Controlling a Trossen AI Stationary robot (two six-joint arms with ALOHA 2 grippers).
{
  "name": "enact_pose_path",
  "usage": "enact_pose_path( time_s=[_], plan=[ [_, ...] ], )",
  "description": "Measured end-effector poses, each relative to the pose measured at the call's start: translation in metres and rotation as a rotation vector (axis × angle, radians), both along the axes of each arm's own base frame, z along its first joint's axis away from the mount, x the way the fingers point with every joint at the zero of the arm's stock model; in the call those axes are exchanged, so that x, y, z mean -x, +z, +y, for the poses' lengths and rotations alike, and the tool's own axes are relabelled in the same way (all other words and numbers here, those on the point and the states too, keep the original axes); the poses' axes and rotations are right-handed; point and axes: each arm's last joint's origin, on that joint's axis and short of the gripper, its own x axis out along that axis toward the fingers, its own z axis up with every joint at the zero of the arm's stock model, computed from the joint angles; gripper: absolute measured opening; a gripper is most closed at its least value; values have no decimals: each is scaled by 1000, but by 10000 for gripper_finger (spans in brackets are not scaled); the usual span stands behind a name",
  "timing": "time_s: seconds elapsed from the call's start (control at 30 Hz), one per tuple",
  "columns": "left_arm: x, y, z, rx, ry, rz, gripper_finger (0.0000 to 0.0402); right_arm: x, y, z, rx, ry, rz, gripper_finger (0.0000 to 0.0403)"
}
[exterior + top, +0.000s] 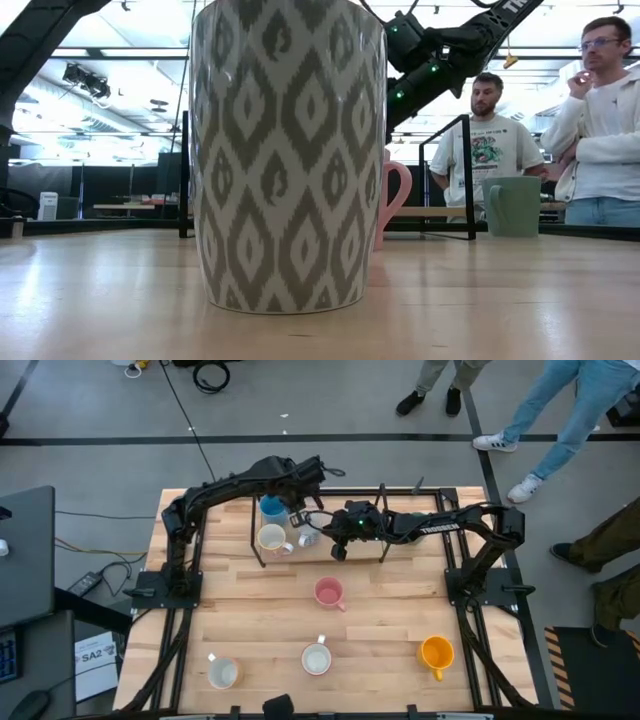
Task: Place coffee mugs
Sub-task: Put the blue patterned mug on the shelf
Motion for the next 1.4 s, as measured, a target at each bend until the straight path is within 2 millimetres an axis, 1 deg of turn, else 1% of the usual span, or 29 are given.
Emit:
enact_pose_path(
  time_s=[0.1, 0.2, 0.3, 0.4, 0.5, 0.8, 1.2, 1.4],
  plan=[
    [0, 2, 12, -31, 26, -58, 96, -1, 0, 2, -11, 25, -3, 77],
    [-1, -4, 22, -26, 17, -103, 96, -2, 0, 6, -23, 51, -4, 77],
    [1, -13, 25, 24, 9, -111, 96, -2, 0, 7, -21, 58, -5, 77],
    [2, -22, 25, 67, -3, -105, 96, -2, 0, 7, -15, 59, -5, 77],
    [0, -27, 20, 85, -18, -99, 96, -3, 1, 6, -10, 57, -15, 77],
    [-7, -28, 3, 129, -102, -88, 96, -1, 1, 0, -8, 40, -21, 77],
    [-1, -33, -18, 215, -113, 54, 96, -1, 1, 0, -8, 39, -22, 77],
    [-1, -33, -29, 222, -130, 98, 96, -1, 1, 0, -8, 40, -23, 77]
  ],
)
